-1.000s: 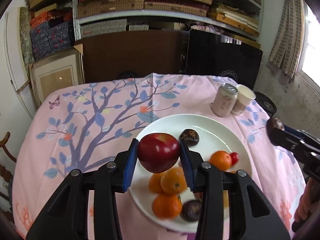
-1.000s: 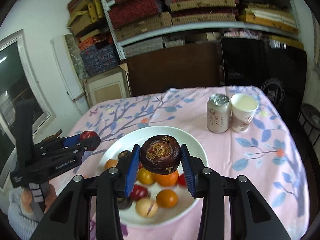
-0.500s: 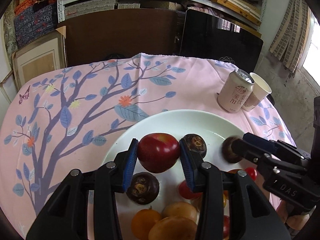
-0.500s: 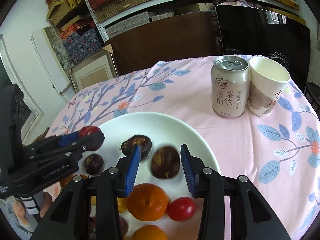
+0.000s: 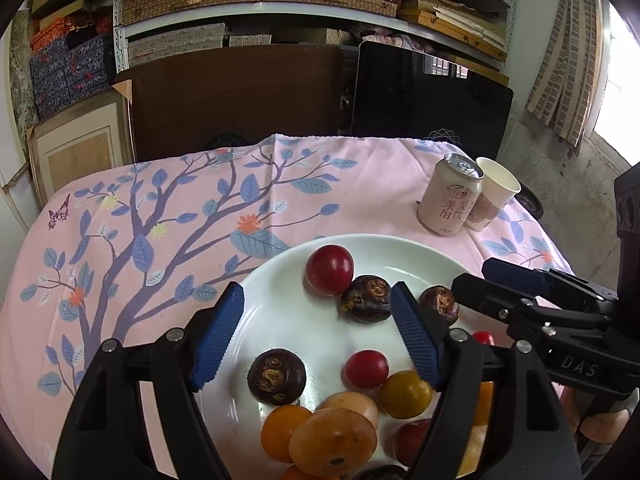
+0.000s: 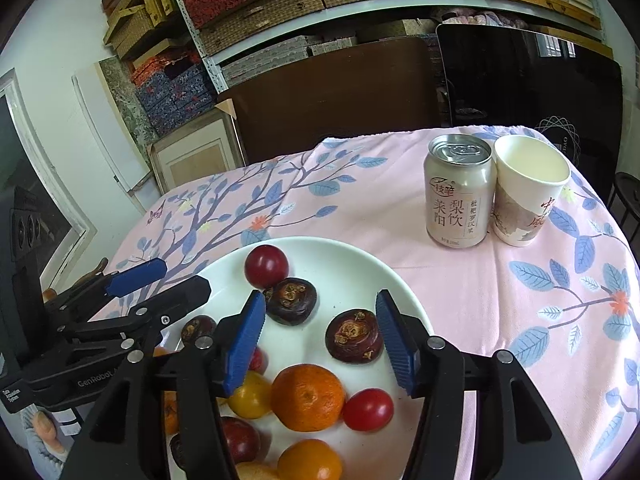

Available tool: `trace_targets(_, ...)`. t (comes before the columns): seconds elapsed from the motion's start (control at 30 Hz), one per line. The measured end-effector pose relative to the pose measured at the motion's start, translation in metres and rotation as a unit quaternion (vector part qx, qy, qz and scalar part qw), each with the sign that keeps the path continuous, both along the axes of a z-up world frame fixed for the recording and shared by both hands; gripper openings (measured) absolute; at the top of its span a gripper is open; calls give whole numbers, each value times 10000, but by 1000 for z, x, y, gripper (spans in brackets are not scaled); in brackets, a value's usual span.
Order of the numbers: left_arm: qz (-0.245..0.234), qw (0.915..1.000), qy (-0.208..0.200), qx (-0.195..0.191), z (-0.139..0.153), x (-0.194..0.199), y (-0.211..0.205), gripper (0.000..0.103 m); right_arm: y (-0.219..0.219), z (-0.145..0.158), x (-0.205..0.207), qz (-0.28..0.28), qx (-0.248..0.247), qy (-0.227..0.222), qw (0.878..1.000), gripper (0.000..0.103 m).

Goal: Organize fruits

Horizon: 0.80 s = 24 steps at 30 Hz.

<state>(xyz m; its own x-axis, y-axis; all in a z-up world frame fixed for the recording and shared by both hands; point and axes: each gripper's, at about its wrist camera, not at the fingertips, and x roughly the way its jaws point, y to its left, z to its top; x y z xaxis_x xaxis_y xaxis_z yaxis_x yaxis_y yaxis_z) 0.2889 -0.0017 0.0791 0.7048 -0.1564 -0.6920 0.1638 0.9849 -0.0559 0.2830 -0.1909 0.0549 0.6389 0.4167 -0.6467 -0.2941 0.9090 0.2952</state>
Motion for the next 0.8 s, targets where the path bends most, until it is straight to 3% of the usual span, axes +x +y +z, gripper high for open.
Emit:
trace_targets(0.13,114,9998,-92,117,5,-10,9,80,11,2,-7,271,-93,1,9996,63)
trace_targets(0.4,385,9992,69,12,-3,-24,31,80,45,5,-31,847,-586,-152,9946,68)
trace_targets(0.53,629,9980,25,45,-3,-47,48,80,58,5,-46,1076,-686,-111,9918,68)
trace_targets(0.63,847,9962,116,-182,-1,-63,67,80,68,9,-62,1221,-747,-217,9895,68)
trace_targets(0.8,937,9954,191,-14,-4,-98,64,80,69,19,-87,1194,-769,-244,9896,68)
